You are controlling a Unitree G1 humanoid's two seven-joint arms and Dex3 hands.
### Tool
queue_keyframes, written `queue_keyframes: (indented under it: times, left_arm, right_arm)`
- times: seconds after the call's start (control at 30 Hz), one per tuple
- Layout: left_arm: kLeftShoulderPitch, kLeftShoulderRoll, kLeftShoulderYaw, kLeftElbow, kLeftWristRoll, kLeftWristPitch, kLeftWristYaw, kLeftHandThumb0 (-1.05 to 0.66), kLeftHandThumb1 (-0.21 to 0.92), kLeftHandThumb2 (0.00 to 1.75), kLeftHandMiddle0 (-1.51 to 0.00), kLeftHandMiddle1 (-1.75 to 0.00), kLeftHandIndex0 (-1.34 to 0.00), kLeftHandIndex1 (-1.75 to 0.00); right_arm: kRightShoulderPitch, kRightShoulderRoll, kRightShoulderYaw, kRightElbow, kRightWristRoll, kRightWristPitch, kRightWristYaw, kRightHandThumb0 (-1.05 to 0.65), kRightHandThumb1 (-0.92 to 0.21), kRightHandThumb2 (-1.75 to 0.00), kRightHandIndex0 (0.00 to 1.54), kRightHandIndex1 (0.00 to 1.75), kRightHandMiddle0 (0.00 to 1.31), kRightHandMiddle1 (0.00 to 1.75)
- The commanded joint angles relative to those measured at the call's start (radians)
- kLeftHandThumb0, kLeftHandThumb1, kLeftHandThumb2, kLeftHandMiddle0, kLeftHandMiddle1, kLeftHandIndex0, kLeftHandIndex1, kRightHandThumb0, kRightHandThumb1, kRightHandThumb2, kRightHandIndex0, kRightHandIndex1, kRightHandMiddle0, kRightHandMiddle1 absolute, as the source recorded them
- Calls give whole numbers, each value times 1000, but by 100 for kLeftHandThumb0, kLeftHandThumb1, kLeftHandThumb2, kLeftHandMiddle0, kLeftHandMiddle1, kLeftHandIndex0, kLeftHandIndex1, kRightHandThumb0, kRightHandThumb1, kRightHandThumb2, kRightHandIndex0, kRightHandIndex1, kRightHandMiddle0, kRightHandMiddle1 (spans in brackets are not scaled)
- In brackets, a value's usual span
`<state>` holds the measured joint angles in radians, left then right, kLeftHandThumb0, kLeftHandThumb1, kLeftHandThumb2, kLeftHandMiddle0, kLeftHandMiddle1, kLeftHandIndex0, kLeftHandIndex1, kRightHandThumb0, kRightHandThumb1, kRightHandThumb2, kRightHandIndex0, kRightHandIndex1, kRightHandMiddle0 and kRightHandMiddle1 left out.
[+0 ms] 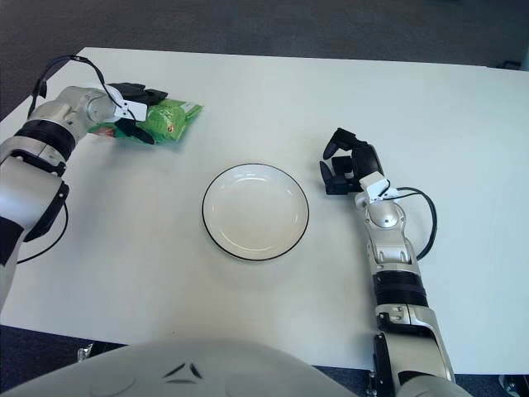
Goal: Put the snack into the plate.
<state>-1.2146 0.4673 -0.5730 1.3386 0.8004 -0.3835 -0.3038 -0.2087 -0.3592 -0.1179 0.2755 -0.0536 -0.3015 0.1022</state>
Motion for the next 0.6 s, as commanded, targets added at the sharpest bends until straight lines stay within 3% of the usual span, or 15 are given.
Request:
queue_keyframes:
  times: [0.0, 0.3, 0.37, 0.4, 0.43, 0.47, 0.5, 0.53, 0.57]
  left_arm:
    - [-4, -24, -18, 6, 9, 23, 7, -105, 90, 25, 0, 0, 0, 0]
    - [40, -73, -27, 20, 2, 60, 72, -105, 92, 27, -2, -1, 0, 0]
    - [67, -86, -24, 28, 0, 80, 120, -105, 92, 25, -9, -8, 0, -5]
    - [79, -92, -22, 32, -1, 89, 142, -105, 92, 24, -12, -15, 0, -11]
    - [90, -97, -18, 35, -4, 97, 172, -105, 92, 22, -9, -39, 0, -21]
    - [97, -100, -14, 37, -7, 102, 192, -103, 90, 21, -7, -68, 0, -45]
    - [102, -102, -11, 38, -9, 105, 211, -102, 90, 21, -6, -79, 0, -55]
    - [105, -103, -10, 39, -11, 106, 224, -96, 85, 25, -7, -101, 0, -85]
    - [106, -103, -10, 39, -12, 106, 230, -94, 81, 32, -7, -109, 0, -96]
  right_arm:
    - [43, 11, 5, 18, 9, 28, 17, -50, -28, -137, 136, 175, 65, 175]
    - [48, 15, 5, 10, -5, 22, 4, -50, -28, -136, 136, 175, 65, 175]
    - [50, 16, 6, 11, -7, 9, 2, -50, -28, -136, 136, 175, 64, 175]
    - [50, 16, 6, 12, -8, 3, 1, -50, -28, -136, 136, 175, 64, 175]
    - [51, 15, 6, 13, -10, -3, -1, -50, -28, -136, 136, 175, 64, 175]
    - [51, 15, 6, 13, -12, -7, -2, -50, -28, -136, 136, 175, 64, 175]
    - [52, 14, 6, 13, -14, -9, -3, -50, -28, -136, 136, 175, 64, 175]
    - [54, 14, 6, 10, -16, -9, -4, -50, -28, -136, 136, 175, 64, 175]
    - [55, 15, 6, 8, -17, -8, -4, -50, -28, -136, 136, 175, 64, 175]
